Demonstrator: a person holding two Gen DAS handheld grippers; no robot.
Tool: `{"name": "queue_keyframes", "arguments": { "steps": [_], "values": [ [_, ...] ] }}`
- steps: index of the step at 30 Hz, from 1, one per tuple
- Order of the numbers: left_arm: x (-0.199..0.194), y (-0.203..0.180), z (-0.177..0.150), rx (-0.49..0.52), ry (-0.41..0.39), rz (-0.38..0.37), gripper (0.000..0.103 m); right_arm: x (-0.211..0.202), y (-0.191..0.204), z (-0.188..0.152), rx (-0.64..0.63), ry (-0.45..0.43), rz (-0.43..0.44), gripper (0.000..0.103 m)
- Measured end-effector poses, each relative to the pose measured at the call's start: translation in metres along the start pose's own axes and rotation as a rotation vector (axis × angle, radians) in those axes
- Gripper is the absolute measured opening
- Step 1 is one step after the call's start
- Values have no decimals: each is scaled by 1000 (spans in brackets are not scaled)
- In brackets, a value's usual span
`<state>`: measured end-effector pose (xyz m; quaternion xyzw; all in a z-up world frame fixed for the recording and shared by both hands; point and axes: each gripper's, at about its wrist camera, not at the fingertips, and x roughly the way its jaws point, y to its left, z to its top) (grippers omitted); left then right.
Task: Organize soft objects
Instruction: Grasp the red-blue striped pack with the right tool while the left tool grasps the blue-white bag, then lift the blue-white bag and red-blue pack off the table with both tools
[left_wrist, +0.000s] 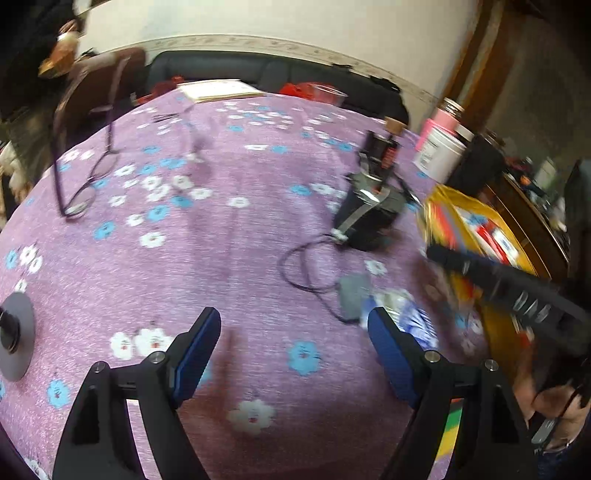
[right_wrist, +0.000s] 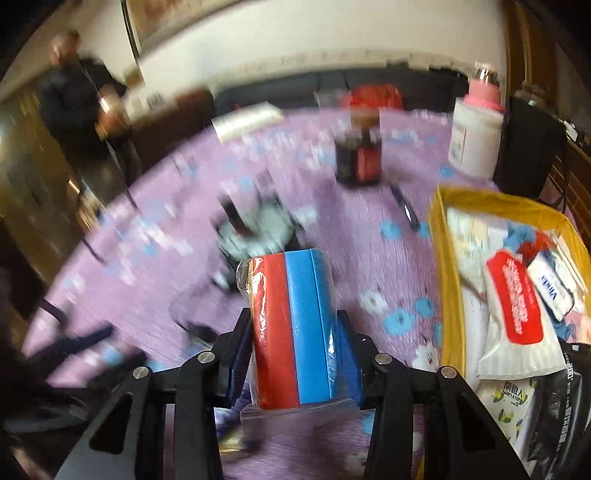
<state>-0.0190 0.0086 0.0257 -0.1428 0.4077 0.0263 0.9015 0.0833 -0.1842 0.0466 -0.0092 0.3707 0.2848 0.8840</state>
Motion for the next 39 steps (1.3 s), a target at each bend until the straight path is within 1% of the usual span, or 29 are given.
{"name": "queue_keyframes", "arguments": {
  "steps": [2,4,5,8,9,10,12,14,15,16,17,18,19,24,26,28,30,31,34,36,39],
  "values": [
    [3,-9,-2,31,30,-26,81,-7,0,2,1,-41,3,47],
    [3,-18,-4,41,56,-41,81,-14,-8,4,25,-78,37,47],
    [2,-24,-4,47,73,-63,81,-18,-13,5,35,-96,41,47],
    [4,-45,-4,66,110,-89,81,-30,-23,6,71,-141,44,47],
    [7,-56,-5,87,125,-97,81,-33,-25,7,83,-150,50,47],
    [10,-64,-5,106,132,-81,81,-35,-26,8,93,-155,57,47],
    [20,-80,-7,148,139,-21,81,-38,-29,9,108,-163,63,47],
    [28,-86,-7,164,145,18,79,-39,-29,9,111,-164,73,47],
    [33,-87,-6,167,143,50,71,-39,-29,9,114,-166,75,47],
    [36,-85,-6,165,147,62,61,-39,-29,9,116,-166,79,47],
    [39,-83,-5,160,155,63,57,-39,-28,8,113,-164,85,47],
    [39,-82,-5,164,138,78,48,-39,-28,8,111,-165,86,47],
    [40,-82,-5,174,133,96,42,-39,-27,8,110,-167,84,47],
    [33,-76,-7,177,101,92,40,-35,-25,7,95,-163,81,47],
    [25,-77,-7,183,67,98,40,-33,-24,6,90,-161,78,47],
    [10,-78,-4,185,1,110,40,-32,-22,6,80,-162,80,47],
    [-3,-78,-1,192,-76,154,40,-32,-19,5,69,-170,80,47],
    [-8,-77,1,196,-119,189,40,-32,-18,5,62,-171,85,47],
    [-17,-75,2,193,-214,293,40,-30,-11,3,39,-171,93,47],
    [-19,-69,7,179,-241,317,40,-29,-7,2,24,-168,105,47],
    [-17,-67,8,177,-252,343,40,-29,-1,0,1,-170,113,47]
  ]
}}
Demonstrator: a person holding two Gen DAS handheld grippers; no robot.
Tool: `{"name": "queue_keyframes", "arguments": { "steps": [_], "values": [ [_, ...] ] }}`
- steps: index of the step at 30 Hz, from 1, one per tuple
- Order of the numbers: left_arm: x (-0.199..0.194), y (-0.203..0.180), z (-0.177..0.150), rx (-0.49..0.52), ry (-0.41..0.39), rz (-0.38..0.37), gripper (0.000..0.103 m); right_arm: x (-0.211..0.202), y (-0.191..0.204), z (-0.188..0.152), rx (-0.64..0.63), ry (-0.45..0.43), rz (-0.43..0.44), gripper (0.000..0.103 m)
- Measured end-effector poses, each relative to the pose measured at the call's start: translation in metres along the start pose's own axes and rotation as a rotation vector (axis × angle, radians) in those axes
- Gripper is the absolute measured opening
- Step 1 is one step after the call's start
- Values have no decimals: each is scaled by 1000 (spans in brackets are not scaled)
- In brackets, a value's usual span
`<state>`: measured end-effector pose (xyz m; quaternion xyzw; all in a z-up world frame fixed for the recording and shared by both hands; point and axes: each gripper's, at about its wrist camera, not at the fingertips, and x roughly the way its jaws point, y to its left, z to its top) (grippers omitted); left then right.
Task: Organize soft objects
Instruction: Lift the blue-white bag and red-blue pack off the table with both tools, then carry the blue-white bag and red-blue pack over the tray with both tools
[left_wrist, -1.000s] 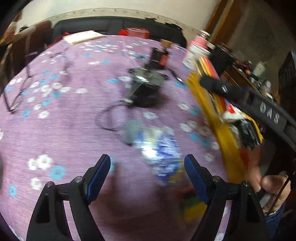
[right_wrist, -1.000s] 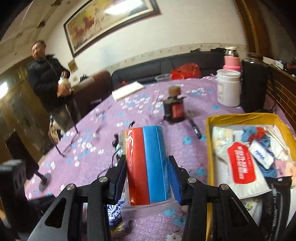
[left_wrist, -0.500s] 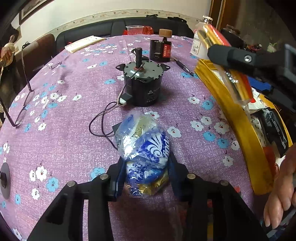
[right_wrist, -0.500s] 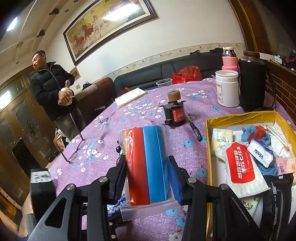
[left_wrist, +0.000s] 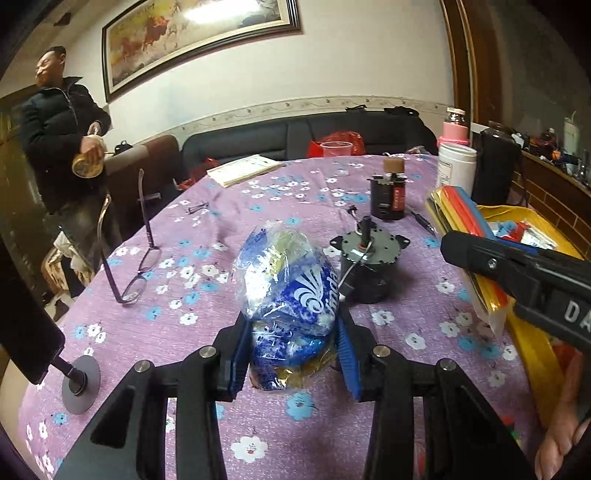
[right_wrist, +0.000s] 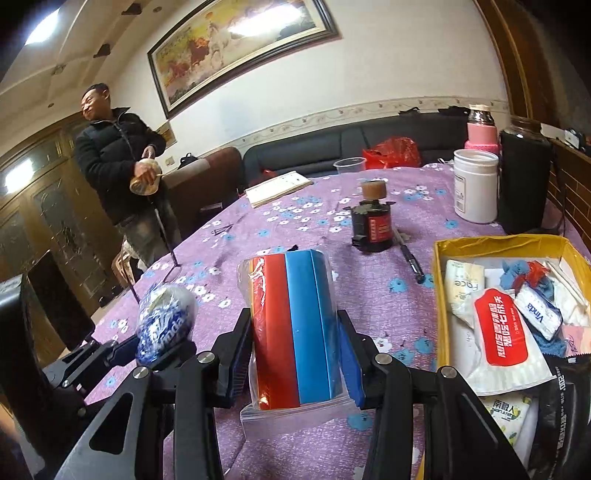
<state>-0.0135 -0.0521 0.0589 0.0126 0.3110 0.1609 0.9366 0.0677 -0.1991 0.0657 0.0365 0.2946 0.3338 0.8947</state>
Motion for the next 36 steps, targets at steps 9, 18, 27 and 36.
{"name": "queue_keyframes", "arguments": {
  "steps": [9,18,27,36],
  "values": [
    [0,0,-2,5,-14,45,41,2,4,-1,-13,1,13,47],
    [-3,1,-3,-4,-28,66,41,0,9,-3,-38,-3,27,47],
    [-4,-1,-4,-1,-32,71,41,-1,9,-3,-38,-8,28,47],
    [-6,-1,-2,-1,-24,-1,41,-12,-9,6,30,-38,17,47]
  ]
}}
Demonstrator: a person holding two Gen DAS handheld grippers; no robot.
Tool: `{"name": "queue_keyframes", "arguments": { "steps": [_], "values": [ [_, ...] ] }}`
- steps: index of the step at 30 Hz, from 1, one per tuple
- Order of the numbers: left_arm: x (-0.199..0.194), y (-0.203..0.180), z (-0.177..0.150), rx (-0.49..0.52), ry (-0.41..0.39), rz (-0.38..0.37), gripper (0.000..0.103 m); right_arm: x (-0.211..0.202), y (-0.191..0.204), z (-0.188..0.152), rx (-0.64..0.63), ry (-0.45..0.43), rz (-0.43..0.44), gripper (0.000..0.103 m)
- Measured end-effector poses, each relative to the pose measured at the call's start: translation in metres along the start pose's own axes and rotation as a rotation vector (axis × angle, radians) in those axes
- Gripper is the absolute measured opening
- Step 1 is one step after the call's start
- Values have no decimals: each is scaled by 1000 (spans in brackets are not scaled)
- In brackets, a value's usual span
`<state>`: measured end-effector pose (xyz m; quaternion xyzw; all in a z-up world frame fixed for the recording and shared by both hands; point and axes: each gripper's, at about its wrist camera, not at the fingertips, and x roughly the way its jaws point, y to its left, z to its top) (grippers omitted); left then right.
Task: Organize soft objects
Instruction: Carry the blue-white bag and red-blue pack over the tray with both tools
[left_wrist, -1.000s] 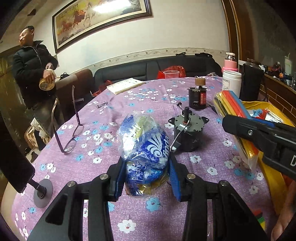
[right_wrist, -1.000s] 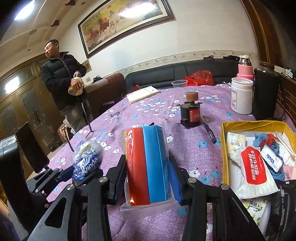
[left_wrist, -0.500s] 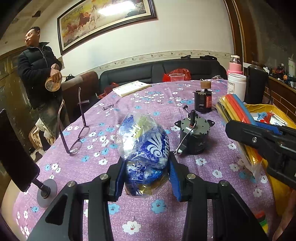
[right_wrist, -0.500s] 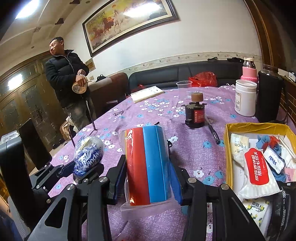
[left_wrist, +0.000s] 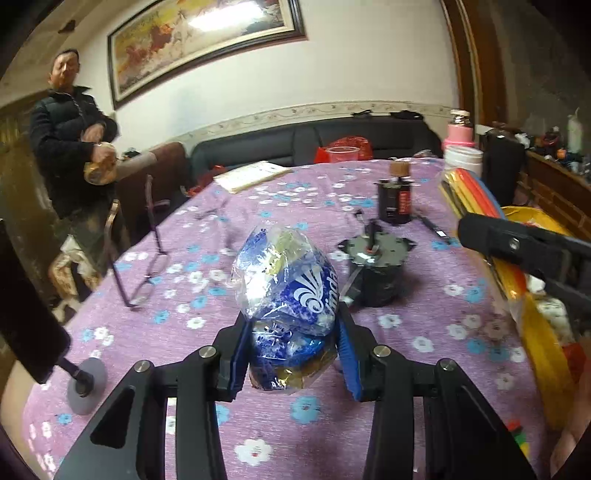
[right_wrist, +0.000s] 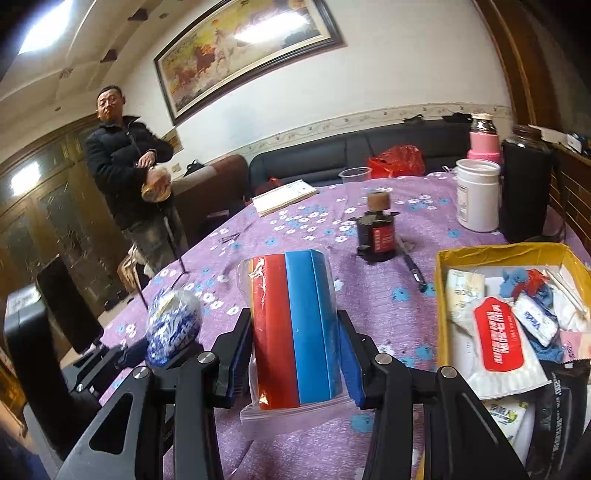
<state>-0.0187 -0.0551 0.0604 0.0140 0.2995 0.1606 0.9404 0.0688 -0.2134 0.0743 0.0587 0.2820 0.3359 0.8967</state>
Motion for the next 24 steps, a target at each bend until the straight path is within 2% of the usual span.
{"name": "queue_keyframes", "arguments": {
  "steps": [6,15,19,24],
  "values": [
    [-7,-10,8,16,28,-108,41,-26,-31,17,94,-74,-61,47],
    [-16,-62,47,30,106,-384,41,-79,-105,32,303,-186,-240,47],
    [-13,-105,57,64,145,-501,41,-95,-139,31,395,-189,-315,47],
    [-5,-155,48,115,235,-637,41,-101,-171,24,493,-145,-389,47]
  ]
}}
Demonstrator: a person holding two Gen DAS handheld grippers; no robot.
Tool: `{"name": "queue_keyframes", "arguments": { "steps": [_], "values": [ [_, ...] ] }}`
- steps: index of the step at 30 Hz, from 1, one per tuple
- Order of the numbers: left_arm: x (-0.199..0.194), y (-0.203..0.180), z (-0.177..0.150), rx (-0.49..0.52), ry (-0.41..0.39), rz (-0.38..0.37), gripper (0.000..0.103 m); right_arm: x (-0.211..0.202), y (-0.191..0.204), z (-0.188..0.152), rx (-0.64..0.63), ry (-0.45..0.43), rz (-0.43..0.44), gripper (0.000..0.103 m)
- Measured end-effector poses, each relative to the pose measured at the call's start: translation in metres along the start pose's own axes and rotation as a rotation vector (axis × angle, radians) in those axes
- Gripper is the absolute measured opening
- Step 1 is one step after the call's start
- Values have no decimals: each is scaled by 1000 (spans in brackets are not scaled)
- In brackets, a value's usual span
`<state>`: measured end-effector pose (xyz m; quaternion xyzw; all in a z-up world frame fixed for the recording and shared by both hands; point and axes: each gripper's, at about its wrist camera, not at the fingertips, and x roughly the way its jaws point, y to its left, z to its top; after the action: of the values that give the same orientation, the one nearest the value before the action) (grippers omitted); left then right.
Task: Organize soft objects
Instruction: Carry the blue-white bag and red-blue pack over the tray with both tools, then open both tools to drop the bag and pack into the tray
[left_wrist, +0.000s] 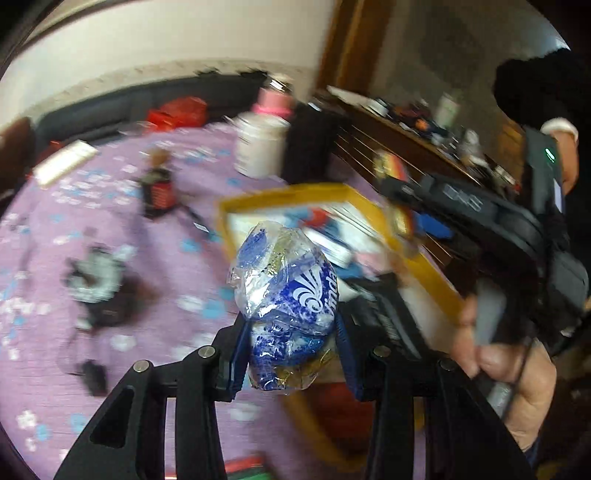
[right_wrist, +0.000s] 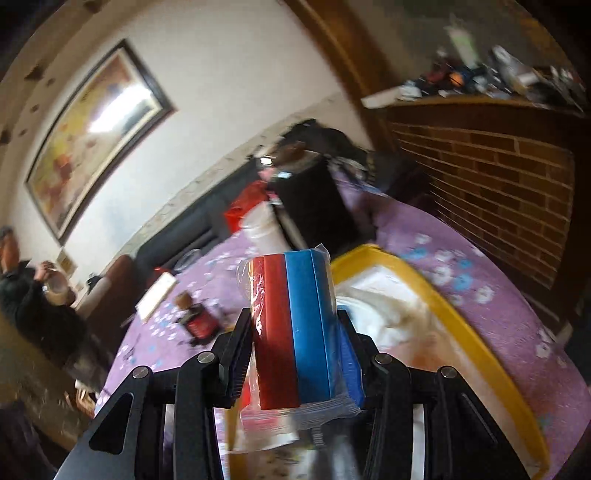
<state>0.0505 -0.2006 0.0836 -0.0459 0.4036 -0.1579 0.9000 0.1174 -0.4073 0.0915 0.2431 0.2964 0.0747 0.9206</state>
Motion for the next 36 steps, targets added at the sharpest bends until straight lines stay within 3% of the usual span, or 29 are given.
{"name": "queue_keyframes", "arguments": {
  "steps": [3,9,23,25,29,32,34,36],
  "values": [
    [19,-16,-8,38,43,-39,41,8,-14,0,34,34,-46,47],
    [40,-31,-25,122,92,-31,41,28,-27,-5,57,123,-104,48],
    [48,-31,-32,161,73,15,42,44,-25,-14,40,179,-138,50],
    [49,-30,-32,156,74,12,45,42,-23,-14,35,168,-140,52],
    [46,-29,-31,147,62,18,51,30,-16,-10,4,108,-142,66],
    [39,-26,-30,123,59,7,55,18,-11,-8,-6,38,-136,67],
    [28,-25,-30,110,45,3,64,8,-9,-6,-8,-16,-131,67],
    [13,-24,-32,108,14,15,68,0,-4,-6,-27,-58,-140,73]
  ]
}}
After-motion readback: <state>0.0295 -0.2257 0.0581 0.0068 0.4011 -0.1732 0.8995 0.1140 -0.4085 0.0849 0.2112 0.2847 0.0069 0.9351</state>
